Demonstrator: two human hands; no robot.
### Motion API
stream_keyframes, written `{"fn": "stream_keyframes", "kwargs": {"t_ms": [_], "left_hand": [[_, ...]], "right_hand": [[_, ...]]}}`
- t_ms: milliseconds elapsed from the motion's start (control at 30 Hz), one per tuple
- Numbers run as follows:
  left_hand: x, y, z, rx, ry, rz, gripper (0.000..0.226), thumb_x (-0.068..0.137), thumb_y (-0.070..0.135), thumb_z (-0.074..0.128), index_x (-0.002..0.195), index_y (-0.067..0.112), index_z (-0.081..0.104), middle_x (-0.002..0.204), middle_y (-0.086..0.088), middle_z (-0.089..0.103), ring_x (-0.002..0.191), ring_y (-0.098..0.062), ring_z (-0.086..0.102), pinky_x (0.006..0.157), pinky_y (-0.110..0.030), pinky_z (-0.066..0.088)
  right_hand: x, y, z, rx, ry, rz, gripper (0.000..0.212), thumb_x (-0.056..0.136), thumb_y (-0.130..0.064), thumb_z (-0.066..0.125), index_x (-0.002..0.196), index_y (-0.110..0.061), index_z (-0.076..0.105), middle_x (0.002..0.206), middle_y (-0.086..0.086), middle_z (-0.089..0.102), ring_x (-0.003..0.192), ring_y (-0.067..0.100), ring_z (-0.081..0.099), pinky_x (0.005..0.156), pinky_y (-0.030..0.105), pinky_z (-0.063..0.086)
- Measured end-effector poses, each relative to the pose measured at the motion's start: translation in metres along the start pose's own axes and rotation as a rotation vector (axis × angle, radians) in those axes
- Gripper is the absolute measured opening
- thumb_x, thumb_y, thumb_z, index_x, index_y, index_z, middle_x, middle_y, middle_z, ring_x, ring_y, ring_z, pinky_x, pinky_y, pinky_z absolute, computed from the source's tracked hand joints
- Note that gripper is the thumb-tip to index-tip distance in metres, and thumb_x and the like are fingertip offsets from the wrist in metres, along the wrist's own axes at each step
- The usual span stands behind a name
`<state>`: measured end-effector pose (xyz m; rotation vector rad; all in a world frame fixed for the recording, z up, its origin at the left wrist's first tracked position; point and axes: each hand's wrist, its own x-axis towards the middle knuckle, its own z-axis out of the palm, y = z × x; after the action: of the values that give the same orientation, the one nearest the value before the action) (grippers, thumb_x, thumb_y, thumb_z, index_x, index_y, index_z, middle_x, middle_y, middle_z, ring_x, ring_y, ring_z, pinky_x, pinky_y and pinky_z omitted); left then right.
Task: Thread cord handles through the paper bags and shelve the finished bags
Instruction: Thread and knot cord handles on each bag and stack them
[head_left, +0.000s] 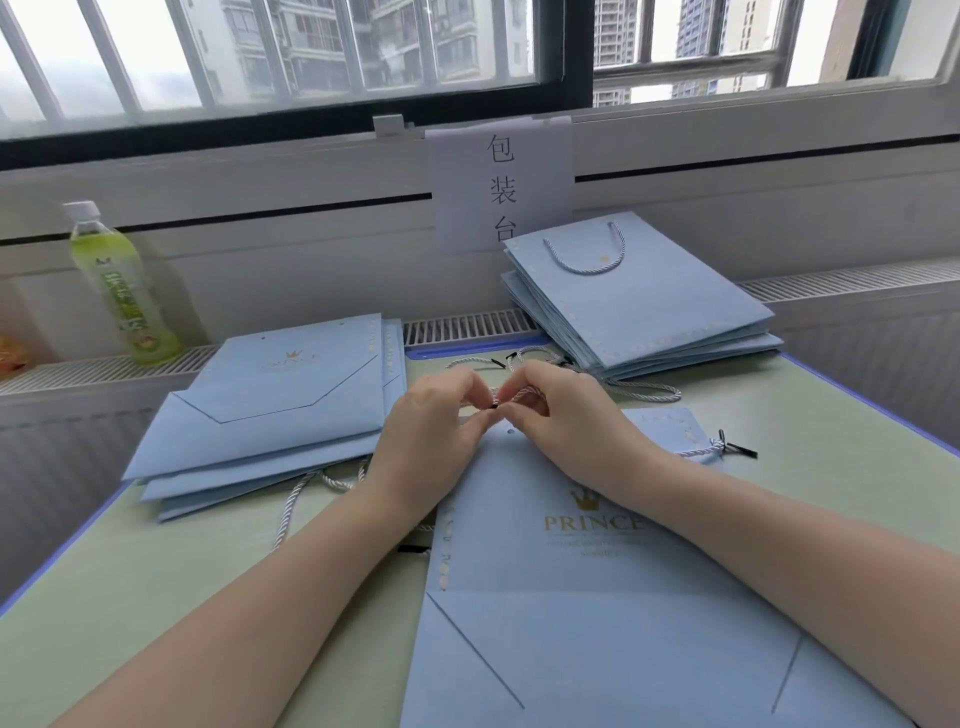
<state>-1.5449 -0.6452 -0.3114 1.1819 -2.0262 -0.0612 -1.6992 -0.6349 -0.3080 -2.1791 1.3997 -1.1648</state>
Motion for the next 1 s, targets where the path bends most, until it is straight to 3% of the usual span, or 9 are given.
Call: {"fn": "stream_keyframes", "kwargs": {"t_ms": [167, 267, 367, 467, 567, 700, 800, 933, 1000], "left_hand": [[0.000, -0.005, 0.006, 0.044, -0.111, -0.047, 0.014, 0.090, 0.025, 0.059, 0.098, 0.016, 0.066, 0.098, 0.002, 0.066, 0.098, -0.017, 0.056, 0.087, -0.040, 0.045], [0.000, -0.008, 0.007, 0.079, -0.159, -0.085, 0.017, 0.093, 0.027, 0.054, 0.099, 0.018, 0.067, 0.098, -0.002, 0.063, 0.100, -0.018, 0.051, 0.088, -0.037, 0.042], [0.002, -0.009, 0.006, 0.029, -0.140, -0.084, 0.012, 0.093, 0.019, 0.054, 0.092, 0.015, 0.066, 0.091, -0.003, 0.061, 0.091, -0.016, 0.051, 0.082, -0.027, 0.041], [0.003, -0.003, 0.004, -0.080, -0.121, -0.111, 0.013, 0.093, 0.010, 0.052, 0.082, 0.013, 0.059, 0.079, 0.000, 0.057, 0.075, -0.012, 0.048, 0.066, -0.010, 0.035], [0.004, 0.003, 0.004, -0.198, -0.101, -0.178, 0.020, 0.094, 0.010, 0.049, 0.076, 0.009, 0.054, 0.067, 0.003, 0.048, 0.064, -0.010, 0.042, 0.056, -0.015, 0.031], [0.002, 0.005, 0.001, -0.315, -0.047, -0.252, 0.033, 0.098, 0.017, 0.045, 0.070, 0.000, 0.050, 0.059, 0.002, 0.036, 0.054, -0.009, 0.030, 0.052, -0.021, 0.025], [0.000, 0.005, 0.000, -0.325, -0.040, -0.256, 0.039, 0.099, 0.020, 0.043, 0.072, -0.004, 0.057, 0.060, -0.003, 0.042, 0.057, -0.012, 0.036, 0.056, -0.026, 0.028], [-0.001, 0.005, -0.001, -0.423, -0.048, -0.303, 0.040, 0.093, 0.027, 0.052, 0.065, -0.002, 0.055, 0.063, -0.010, 0.048, 0.062, -0.015, 0.040, 0.061, -0.030, 0.031], [0.000, 0.006, -0.003, -0.485, -0.051, -0.331, 0.041, 0.084, 0.033, 0.053, 0.063, -0.002, 0.055, 0.064, -0.013, 0.050, 0.062, -0.017, 0.040, 0.061, -0.029, 0.031]], "right_hand": [[0.001, 0.001, -0.002, -0.038, -0.001, 0.040, 0.006, 0.095, -0.017, 0.051, 0.093, -0.013, 0.053, 0.081, -0.004, 0.059, 0.072, 0.009, 0.051, 0.061, 0.016, 0.035], [0.000, 0.002, -0.002, -0.007, -0.008, 0.047, 0.006, 0.095, -0.009, 0.044, 0.094, -0.012, 0.050, 0.080, 0.000, 0.063, 0.067, 0.007, 0.053, 0.064, 0.025, 0.041], [0.001, 0.003, 0.000, -0.051, -0.001, 0.000, 0.018, 0.093, -0.005, 0.045, 0.094, -0.014, 0.060, 0.075, -0.005, 0.061, 0.063, 0.001, 0.052, 0.063, 0.020, 0.043], [0.000, 0.001, 0.002, -0.051, 0.022, -0.058, 0.019, 0.091, -0.004, 0.051, 0.093, -0.015, 0.066, 0.072, -0.006, 0.061, 0.065, 0.001, 0.053, 0.064, 0.020, 0.042], [-0.002, -0.003, 0.002, 0.022, 0.057, -0.077, 0.018, 0.090, -0.003, 0.052, 0.090, -0.016, 0.065, 0.072, -0.003, 0.062, 0.066, 0.005, 0.056, 0.067, 0.023, 0.045], [-0.005, -0.009, 0.001, 0.094, 0.054, -0.105, 0.017, 0.091, -0.002, 0.053, 0.088, -0.015, 0.064, 0.068, -0.008, 0.059, 0.062, 0.001, 0.054, 0.064, 0.018, 0.043], [-0.006, -0.013, 0.003, 0.097, 0.000, -0.134, 0.013, 0.090, -0.002, 0.057, 0.088, -0.012, 0.066, 0.068, -0.018, 0.055, 0.063, -0.005, 0.053, 0.063, 0.010, 0.038], [-0.007, -0.016, 0.005, 0.065, -0.017, -0.178, 0.008, 0.088, -0.004, 0.060, 0.085, -0.006, 0.067, 0.073, -0.013, 0.057, 0.068, 0.003, 0.052, 0.066, 0.012, 0.038], [-0.007, -0.018, 0.004, 0.054, -0.012, -0.193, 0.009, 0.088, -0.002, 0.060, 0.082, -0.006, 0.067, 0.072, -0.019, 0.053, 0.069, -0.006, 0.051, 0.064, 0.007, 0.035]]}}
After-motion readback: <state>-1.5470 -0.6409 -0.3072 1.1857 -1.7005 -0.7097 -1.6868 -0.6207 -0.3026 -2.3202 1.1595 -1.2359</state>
